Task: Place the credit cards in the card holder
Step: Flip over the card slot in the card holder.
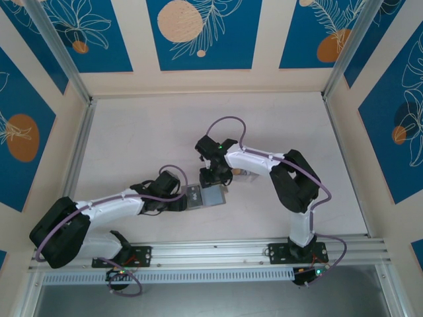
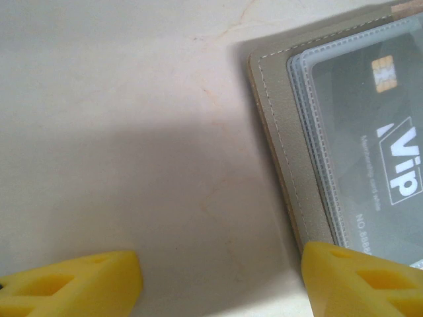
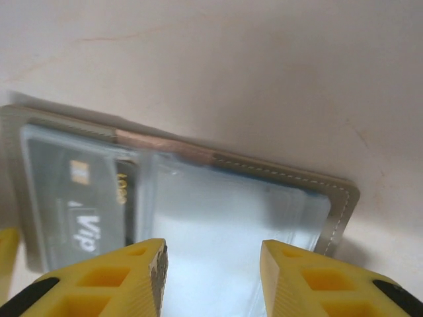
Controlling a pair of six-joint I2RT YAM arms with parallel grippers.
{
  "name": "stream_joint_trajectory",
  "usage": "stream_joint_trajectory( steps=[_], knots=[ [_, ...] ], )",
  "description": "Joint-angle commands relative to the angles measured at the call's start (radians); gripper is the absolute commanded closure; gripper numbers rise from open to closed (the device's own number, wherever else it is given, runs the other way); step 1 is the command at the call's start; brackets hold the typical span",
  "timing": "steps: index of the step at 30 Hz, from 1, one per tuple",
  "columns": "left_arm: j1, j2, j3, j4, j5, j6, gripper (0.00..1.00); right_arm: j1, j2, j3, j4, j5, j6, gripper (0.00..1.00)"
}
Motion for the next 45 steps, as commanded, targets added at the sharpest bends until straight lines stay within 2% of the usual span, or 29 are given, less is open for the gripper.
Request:
stream_joint_trajectory(
  steps=[1, 6, 10, 20, 23, 27, 30, 39, 43, 45],
  knots=[
    [-0.007, 0.058, -0.041, 0.09, 0.07, -0.01, 0.31, 0.021, 0.041, 0.027, -0.042, 0.062, -0.025, 0.57],
    [-0.007, 0.058, -0.036, 0.089, 0.072, -0.009, 0.31, 0.042, 0.081, 0.029, -0.047, 0.096, -0.028, 0.55],
    [-0.007, 0.062, -0.032, 0.088, 0.072, -0.007, 0.31, 0.064, 0.103, 0.025, -0.054, 0.12, -0.027, 0.58],
    [-0.007, 0.057, -0.027, 0.084, 0.077, 0.001, 0.31, 0.089, 0.103, 0.022, -0.049, 0.111, -0.037, 0.87],
    [-0.007, 0.06, -0.029, 0.089, 0.083, 0.004, 0.31, 0.089, 0.086, 0.015, -0.021, 0.05, -0.045, 0.9],
    [-0.007, 0.064, -0.027, 0.096, 0.092, 0.005, 0.31, 0.068, 0.059, -0.006, 0.053, -0.117, -0.04, 0.95],
    [-0.007, 0.06, -0.024, 0.096, 0.094, 0.005, 0.31, 0.05, 0.062, -0.013, 0.088, -0.192, -0.02, 0.98],
    [-0.007, 0.064, -0.012, 0.097, 0.104, 0.002, 0.31, 0.052, 0.007, 0.036, 0.044, -0.178, 0.013, 1.0],
    [-0.005, 0.06, -0.008, 0.101, 0.112, -0.014, 0.31, 0.051, 0.018, 0.063, 0.055, -0.258, 0.034, 1.0],
    [-0.004, 0.068, 0.005, 0.078, 0.106, -0.023, 0.31, 0.053, 0.027, 0.068, 0.081, -0.309, 0.052, 0.96]
  ],
)
